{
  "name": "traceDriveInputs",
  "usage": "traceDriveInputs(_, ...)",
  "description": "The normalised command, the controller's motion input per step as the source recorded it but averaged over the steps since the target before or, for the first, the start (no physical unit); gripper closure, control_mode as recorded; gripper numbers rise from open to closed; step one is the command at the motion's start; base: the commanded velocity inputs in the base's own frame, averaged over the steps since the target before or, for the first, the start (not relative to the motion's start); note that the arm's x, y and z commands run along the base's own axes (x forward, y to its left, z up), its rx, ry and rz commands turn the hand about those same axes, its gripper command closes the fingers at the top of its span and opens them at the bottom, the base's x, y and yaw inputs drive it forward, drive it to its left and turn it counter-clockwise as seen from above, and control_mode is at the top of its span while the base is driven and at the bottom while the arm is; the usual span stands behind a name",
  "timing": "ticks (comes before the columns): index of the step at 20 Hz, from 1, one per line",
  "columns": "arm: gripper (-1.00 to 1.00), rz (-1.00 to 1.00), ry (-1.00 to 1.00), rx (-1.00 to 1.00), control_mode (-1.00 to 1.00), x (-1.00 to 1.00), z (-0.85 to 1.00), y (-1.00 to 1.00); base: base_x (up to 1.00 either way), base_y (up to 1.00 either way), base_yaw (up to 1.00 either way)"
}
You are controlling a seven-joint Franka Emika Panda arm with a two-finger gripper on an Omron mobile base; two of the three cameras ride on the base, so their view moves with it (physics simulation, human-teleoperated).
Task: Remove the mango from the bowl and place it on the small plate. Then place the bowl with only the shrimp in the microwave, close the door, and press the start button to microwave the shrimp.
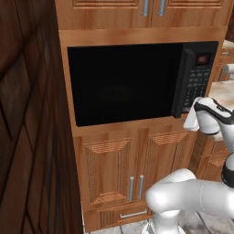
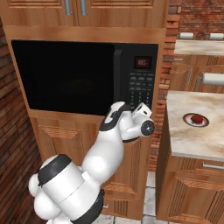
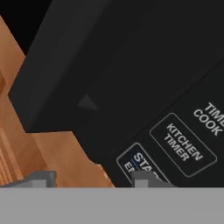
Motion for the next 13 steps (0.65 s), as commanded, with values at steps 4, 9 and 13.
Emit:
traceDriveInputs(4, -1.0, 0.0, 0.0, 0.0, -1.0, 0.46, -0.28, 0.0, 0.0, 0.0, 0.0)
traceDriveInputs(9, -1.0, 0.0, 0.0, 0.0, -1.0, 0.31, -0.48, 0.01, 0.0, 0.0, 0.0)
traceDriveInputs(13, -1.0, 0.0, 0.0, 0.0, -1.0, 0.33, -0.37, 0.09, 0.0, 0.0, 0.0)
